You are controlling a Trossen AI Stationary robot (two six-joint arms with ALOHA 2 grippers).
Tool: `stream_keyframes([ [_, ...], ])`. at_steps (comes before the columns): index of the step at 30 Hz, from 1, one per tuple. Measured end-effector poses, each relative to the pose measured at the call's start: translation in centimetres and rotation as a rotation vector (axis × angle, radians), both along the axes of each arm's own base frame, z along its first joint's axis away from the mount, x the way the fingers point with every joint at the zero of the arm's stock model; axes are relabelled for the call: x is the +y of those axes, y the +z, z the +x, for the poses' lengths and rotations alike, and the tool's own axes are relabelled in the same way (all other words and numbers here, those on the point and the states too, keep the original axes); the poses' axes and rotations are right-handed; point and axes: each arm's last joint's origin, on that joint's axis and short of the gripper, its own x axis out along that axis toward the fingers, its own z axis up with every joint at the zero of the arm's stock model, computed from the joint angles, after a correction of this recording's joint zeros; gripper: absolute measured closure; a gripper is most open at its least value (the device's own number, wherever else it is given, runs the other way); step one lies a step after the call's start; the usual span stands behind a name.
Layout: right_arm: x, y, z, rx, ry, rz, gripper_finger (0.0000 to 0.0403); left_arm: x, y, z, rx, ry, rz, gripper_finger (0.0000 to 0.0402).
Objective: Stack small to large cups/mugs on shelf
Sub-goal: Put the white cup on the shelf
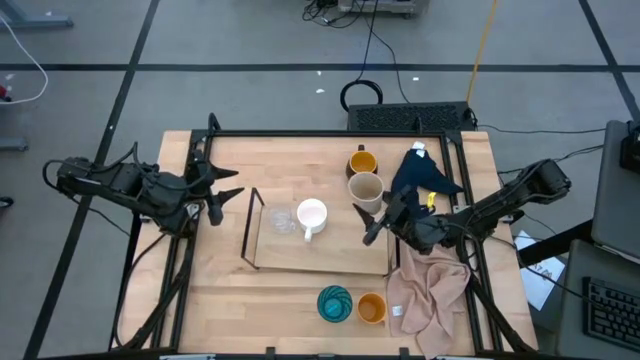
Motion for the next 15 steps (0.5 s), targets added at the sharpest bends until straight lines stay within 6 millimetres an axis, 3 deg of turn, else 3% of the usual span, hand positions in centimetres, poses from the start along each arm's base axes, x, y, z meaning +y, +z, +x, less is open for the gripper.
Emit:
stream_keyframes([
  [8,-0.8,-0.7,0.9,-0.005,0.098,0.036,0.0139,-0.4,0.1,1.5,-0.014,-0.015,0.024,0.0188],
  [15,-0.7,-0.8,1.0,0.004,0.127,0.029,0.0139,-1.3,0.8,5.5,-0.076,-0.197,0.182,0.0188],
])
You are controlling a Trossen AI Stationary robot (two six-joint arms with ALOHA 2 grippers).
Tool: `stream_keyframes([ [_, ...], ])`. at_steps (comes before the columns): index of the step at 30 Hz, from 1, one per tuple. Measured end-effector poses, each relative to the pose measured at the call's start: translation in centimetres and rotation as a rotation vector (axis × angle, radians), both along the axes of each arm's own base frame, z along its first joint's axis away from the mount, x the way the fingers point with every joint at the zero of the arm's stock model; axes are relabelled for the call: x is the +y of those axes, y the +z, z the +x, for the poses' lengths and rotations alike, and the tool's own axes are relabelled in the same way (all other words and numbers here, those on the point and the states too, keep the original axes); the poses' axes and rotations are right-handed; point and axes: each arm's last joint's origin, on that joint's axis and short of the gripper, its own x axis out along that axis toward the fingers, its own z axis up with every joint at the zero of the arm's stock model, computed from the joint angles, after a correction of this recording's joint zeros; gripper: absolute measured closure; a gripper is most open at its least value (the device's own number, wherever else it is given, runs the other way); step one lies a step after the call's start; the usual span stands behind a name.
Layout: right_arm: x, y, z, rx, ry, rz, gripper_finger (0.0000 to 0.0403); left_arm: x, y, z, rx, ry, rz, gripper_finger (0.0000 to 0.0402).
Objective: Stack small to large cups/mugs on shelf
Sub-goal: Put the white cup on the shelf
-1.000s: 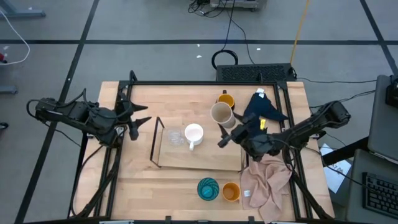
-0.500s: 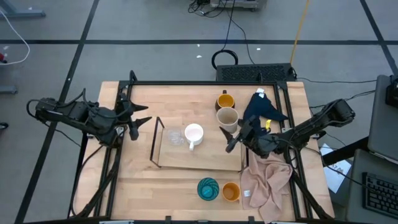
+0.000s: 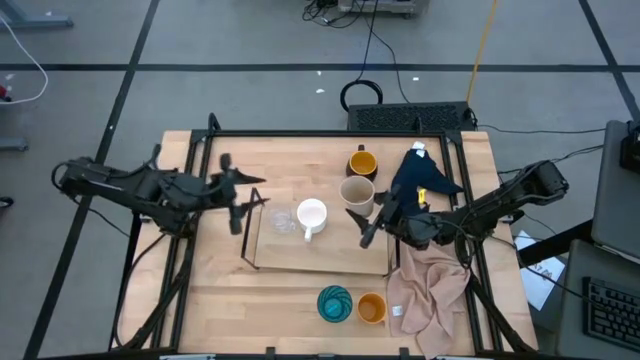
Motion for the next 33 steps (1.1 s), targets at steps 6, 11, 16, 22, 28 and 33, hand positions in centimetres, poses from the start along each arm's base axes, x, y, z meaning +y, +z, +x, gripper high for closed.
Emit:
stream_keyframes([
  [6,0.1,-0.2,0.1,0.01,0.053,0.014,0.0139,0.8,1.0,2.8,-0.019,-0.116,0.104,0.0188],
  [11,0.1,-0.7,0.1,0.041,0.085,0.038,0.0139,2.0,1.9,5.5,-0.003,-0.214,0.065,0.0188],
  [16,0.0,-0.7,0.2,0.052,0.086,0.029,0.0139,2.9,1.8,9.0,0.105,-0.277,0.049,0.0188],
  [22,0.0,-0.8,0.2,0.061,0.087,0.023,0.0139,3.2,1.5,13.0,0.241,-0.354,0.038,0.0188],
  [28,0.0,-1.0,0.1,0.075,0.095,0.036,0.0139,3.2,1.6,15.6,0.293,-0.417,0.056,0.0188],
  [33,0.0,-1.0,0.2,0.07,0.112,0.048,0.0139,3.1,1.4,16.8,0.309,-0.459,0.052,0.0188],
])
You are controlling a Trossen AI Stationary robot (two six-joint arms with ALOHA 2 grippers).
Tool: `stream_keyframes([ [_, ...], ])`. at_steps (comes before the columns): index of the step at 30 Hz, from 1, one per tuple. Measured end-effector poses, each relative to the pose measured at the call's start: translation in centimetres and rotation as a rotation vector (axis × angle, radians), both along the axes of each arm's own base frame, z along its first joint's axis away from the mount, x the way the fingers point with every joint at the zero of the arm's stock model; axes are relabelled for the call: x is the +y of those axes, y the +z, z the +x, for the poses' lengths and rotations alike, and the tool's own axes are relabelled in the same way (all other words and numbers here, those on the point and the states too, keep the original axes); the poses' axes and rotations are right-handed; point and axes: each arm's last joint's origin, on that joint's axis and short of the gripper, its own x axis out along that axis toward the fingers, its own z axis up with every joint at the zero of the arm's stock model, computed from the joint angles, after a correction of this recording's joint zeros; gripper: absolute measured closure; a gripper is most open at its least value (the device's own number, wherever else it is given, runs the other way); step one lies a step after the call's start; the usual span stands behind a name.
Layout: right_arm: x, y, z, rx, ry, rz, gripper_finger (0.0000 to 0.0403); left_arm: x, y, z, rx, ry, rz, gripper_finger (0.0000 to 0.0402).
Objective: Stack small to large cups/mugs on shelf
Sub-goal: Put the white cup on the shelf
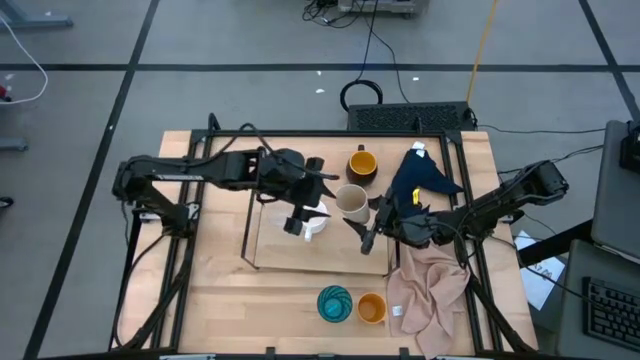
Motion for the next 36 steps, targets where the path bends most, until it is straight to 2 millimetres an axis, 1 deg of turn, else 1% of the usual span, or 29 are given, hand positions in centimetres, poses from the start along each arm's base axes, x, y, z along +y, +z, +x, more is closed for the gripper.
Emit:
stream_keyframes([
  [3,0.0,0.0,0.0,0.001,0.0,0.0,0.0139,-0.1,-0.7,0.6,0.029,-0.024,-0.012,0.0188],
  [8,0.0,0.0,0.0,0.004,0.011,0.001,0.0139,0.0,-1.2,1.3,0.035,-0.048,0.002,0.0188],
  [16,-0.1,-0.1,0.2,-0.002,0.056,0.028,0.0139,0.6,-2.1,2.3,0.037,-0.039,0.004,0.0188],
  [19,-0.1,-0.2,0.1,0.008,0.063,0.026,0.0139,0.7,-2.7,2.7,0.054,-0.037,0.003,0.0188],
  [28,-0.1,-0.2,0.1,0.008,0.063,0.03,0.0139,0.7,-2.9,3.0,0.044,-0.039,-0.002,0.019],
  [30,-0.1,-0.2,0.1,0.006,0.066,0.031,0.0139,0.7,-2.8,3.1,0.034,-0.037,0.001,0.0202],
  [32,-0.1,-0.2,0.2,0.005,0.082,0.033,0.0139,0.7,-2.8,3.1,0.034,-0.037,0.002,0.0224],
  [36,-0.1,-0.1,0.2,0.0,0.085,0.036,0.0139,0.8,-2.8,3.1,0.035,-0.048,0.012,0.0287],
])
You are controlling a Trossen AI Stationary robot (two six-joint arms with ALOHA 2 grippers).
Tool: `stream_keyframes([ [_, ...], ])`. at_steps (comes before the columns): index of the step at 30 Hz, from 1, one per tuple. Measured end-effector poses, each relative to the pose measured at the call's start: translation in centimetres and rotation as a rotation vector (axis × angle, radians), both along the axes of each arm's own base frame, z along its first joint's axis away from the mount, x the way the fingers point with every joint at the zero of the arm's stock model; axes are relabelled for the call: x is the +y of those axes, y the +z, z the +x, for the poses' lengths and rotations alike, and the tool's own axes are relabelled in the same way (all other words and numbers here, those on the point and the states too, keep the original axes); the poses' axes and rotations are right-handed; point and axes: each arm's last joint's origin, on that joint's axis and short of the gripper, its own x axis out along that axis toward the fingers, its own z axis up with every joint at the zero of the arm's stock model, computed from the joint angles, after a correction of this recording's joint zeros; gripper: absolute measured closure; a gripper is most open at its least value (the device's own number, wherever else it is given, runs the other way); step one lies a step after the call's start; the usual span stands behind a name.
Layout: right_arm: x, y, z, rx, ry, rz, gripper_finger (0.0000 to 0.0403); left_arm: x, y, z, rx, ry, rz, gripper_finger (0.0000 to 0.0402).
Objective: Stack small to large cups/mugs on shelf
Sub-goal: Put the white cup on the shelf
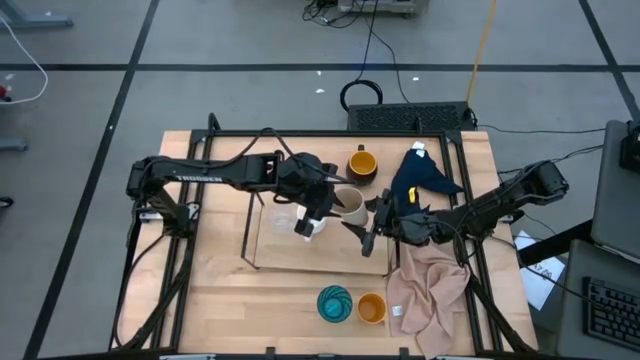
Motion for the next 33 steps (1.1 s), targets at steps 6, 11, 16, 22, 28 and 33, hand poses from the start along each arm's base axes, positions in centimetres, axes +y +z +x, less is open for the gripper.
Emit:
stream_keyframes([
  [6,0.0,0.0,0.0,-0.001,0.002,-0.003,0.0145,-0.1,-0.2,-0.2,0.015,-0.057,0.038,0.0389],
  [11,-0.1,0.3,0.0,-0.022,-0.017,-0.004,0.0111,-0.1,0.1,0.1,-0.027,-0.041,0.042,0.0396],
  [16,-0.1,0.4,0.0,-0.023,-0.012,-0.03,0.0102,-0.1,0.1,0.1,-0.026,-0.04,0.039,0.0398],
  [22,0.1,0.4,-0.1,0.003,0.004,-0.071,0.0106,0.0,0.3,-0.1,-0.027,-0.034,0.045,0.0399],
  [28,0.0,1.6,-1.8,0.081,-0.021,-0.151,0.0095,0.2,1.2,-0.7,-0.061,-0.02,0.057,0.04],
  [33,-0.7,2.4,-3.6,0.162,-0.045,-0.176,0.0088,0.3,1.7,-1.1,-0.064,0.021,0.07,0.0401],
])
